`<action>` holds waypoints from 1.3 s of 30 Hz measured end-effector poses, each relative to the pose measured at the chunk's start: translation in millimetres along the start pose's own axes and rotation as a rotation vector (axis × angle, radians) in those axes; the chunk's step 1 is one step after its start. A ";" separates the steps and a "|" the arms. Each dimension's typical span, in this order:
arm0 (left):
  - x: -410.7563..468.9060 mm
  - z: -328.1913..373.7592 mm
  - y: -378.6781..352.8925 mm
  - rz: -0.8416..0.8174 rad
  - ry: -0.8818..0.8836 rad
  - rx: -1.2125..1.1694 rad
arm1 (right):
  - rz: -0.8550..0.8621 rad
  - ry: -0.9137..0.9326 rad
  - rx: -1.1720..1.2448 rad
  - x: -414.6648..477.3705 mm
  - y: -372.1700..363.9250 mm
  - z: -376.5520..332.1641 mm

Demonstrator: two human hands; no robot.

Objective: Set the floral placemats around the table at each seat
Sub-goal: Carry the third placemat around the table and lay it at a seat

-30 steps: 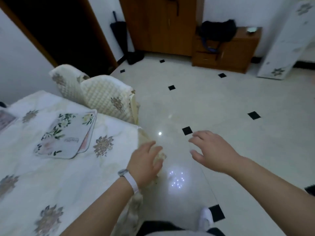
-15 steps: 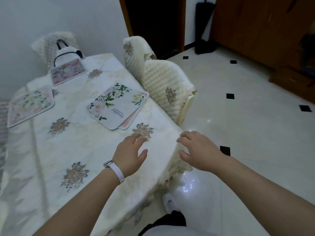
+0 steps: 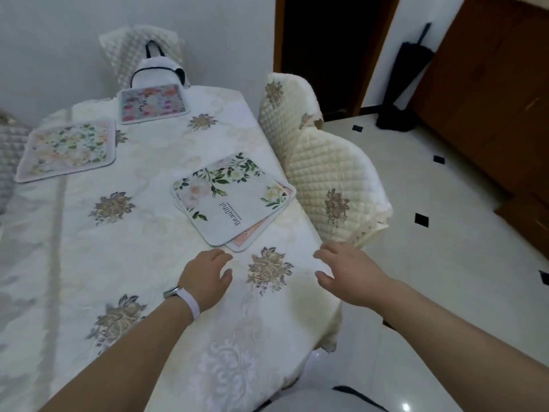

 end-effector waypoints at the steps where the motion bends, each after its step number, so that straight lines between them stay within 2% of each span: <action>1: 1.4 -8.2 1.1 -0.016 0.010 0.023 | -0.011 0.018 -0.007 11.3 -0.2 0.0; 7: 14.8 -39.8 5.4 -0.029 0.132 0.056 | -0.087 0.109 -0.002 72.0 -6.6 4.7; 11: 32.3 -47.3 -0.8 -0.070 0.215 0.085 | -0.145 0.104 0.083 127.3 -11.2 21.7; 16: 59.7 -42.7 -9.7 -0.074 0.465 -0.029 | -0.179 0.030 0.305 205.6 -11.5 51.4; 23: 99.4 -35.2 -23.9 -0.066 0.800 -0.206 | -0.240 0.042 0.419 300.0 -27.5 82.6; 25: 104.4 -30.6 -28.2 -0.037 0.879 -0.256 | -0.260 0.052 0.454 313.4 -33.7 83.1; 28: 110.2 -29.6 -33.2 0.036 0.972 -0.325 | -0.188 0.044 0.512 328.8 -42.2 81.0; 33: 123.8 -20.9 -38.5 0.187 1.104 -0.478 | -0.151 -0.147 0.674 345.0 -44.0 79.8; 36: 125.7 -20.7 -40.9 0.320 1.171 -0.583 | -0.188 -0.217 0.784 350.9 -44.2 84.2; 39: 123.3 -23.9 -37.1 0.527 1.300 -0.815 | -0.246 -0.243 0.783 352.1 -44.3 88.1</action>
Point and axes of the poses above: each hand's wrist, its own x-axis towards the middle knuckle, its own y-axis out of the back of the hand, z = x × y, the point moved 2 cm from there along x, towards the middle knuckle, and after that the axes turned 2 degrees about -z, right-handed, at the moved point
